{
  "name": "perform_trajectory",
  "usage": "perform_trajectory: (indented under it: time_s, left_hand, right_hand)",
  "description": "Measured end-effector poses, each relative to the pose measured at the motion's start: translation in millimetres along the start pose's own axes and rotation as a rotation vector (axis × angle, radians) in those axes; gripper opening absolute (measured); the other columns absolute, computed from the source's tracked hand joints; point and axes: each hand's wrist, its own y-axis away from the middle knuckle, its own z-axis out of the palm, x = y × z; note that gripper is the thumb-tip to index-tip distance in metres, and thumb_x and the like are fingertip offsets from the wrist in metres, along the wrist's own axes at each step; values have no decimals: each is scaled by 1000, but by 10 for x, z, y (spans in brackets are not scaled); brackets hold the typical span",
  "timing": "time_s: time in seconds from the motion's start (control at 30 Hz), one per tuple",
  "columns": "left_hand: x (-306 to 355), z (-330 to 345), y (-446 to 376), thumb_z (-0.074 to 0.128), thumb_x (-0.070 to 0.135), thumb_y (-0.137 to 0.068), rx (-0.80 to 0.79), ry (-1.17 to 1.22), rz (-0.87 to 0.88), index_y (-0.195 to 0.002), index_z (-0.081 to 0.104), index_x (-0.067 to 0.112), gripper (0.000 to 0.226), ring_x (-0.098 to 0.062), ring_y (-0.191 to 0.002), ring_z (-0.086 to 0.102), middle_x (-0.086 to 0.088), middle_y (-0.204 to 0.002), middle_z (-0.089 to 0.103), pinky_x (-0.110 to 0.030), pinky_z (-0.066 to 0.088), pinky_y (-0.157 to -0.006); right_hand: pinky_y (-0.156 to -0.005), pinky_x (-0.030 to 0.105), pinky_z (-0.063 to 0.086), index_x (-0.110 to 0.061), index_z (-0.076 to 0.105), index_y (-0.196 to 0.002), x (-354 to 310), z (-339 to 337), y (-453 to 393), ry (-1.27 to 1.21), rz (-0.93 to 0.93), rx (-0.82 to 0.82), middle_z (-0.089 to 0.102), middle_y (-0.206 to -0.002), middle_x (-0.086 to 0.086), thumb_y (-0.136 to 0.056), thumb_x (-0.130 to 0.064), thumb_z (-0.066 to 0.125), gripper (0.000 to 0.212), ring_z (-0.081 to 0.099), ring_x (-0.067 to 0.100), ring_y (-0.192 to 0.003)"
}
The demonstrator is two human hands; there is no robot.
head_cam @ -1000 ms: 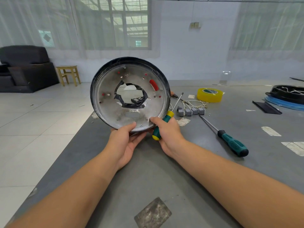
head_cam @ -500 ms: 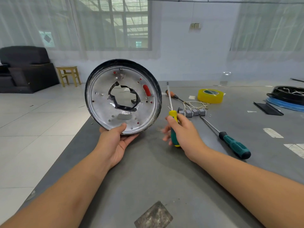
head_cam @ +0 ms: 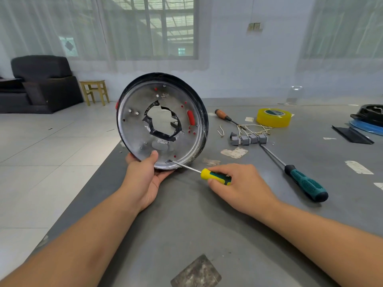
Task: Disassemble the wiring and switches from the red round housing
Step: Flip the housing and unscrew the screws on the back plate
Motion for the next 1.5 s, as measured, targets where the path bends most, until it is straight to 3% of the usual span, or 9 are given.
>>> perform_trajectory:
  time_s: [0.13,0.5,0.73,0.83,0.93,1.1,1.27,1.4,1.5]
  left_hand:
    - [-14,-11,-6,53,-2,-107,1,-21,9,-130,42,20,34,-36,-116,69,-12,-137,60,-52,66,-69]
    - [-12,-9,-5,51,-6,-106,-2,-7,2,-131,41,19,36,-38,-117,68,-13,-139,59,-56,66,-71]
    - [-26,-3,0,50,-7,-106,-10,-32,26,-136,40,21,42,-37,-118,68,-11,-141,58,-54,66,-72]
    - [-48,0,13,53,-6,-106,-20,-69,78,-137,40,24,45,-32,-118,69,-7,-141,60,-50,66,-73]
    - [-74,2,26,52,-5,-106,-57,-116,133,-141,39,30,51,-28,-120,69,0,-143,61,-47,66,-77]
    - [-102,28,59,51,-4,-107,-111,-177,186,-129,43,41,51,-22,-121,68,4,-145,59,-44,66,-81]
    - [-108,16,46,52,-5,-106,-91,-139,181,-133,41,35,49,-22,-117,71,2,-141,63,-46,66,-82]
    - [-118,26,56,52,-6,-106,-92,-161,194,-128,43,39,50,-23,-118,71,3,-141,62,-44,66,-81]
    - [-123,26,50,52,-5,-106,-87,-189,194,-131,41,37,51,-24,-120,70,2,-143,61,-46,66,-83]
  right_hand:
    - [-81,25,52,-37,74,-120,-24,0,16,35,-63,-9,74,-107,-15,-91,-40,67,30,61,5,-93]
    - [-72,7,40,-34,74,-119,-23,-1,15,19,-56,-22,74,-106,-15,-91,-39,66,29,59,3,-91]
    - [-76,25,53,-35,73,-121,-50,-22,26,28,-40,-44,75,-105,-14,-93,-41,64,30,62,6,-89]
    - [-65,29,53,-37,74,-114,-78,-19,38,28,8,-57,74,-86,-9,-91,-48,59,29,61,10,-75]
    - [-58,33,52,-27,75,-102,-118,-23,33,1,61,-120,72,-75,-3,-87,-61,47,46,59,15,-66]
    - [-40,19,34,-13,76,-91,-235,-99,-19,-532,427,-313,76,-74,1,-91,-39,68,27,45,14,-43]
    - [-34,16,27,-5,70,-113,-352,-223,-63,-915,782,-483,69,-72,3,-95,-26,63,29,39,8,-41]
    - [-33,11,27,-6,67,-113,-341,-280,-84,-1070,887,-575,65,-69,1,-97,-24,60,25,38,4,-41]
    - [-34,13,28,-7,68,-111,-345,-259,-74,-1006,843,-553,66,-70,1,-98,-25,62,23,39,5,-42]
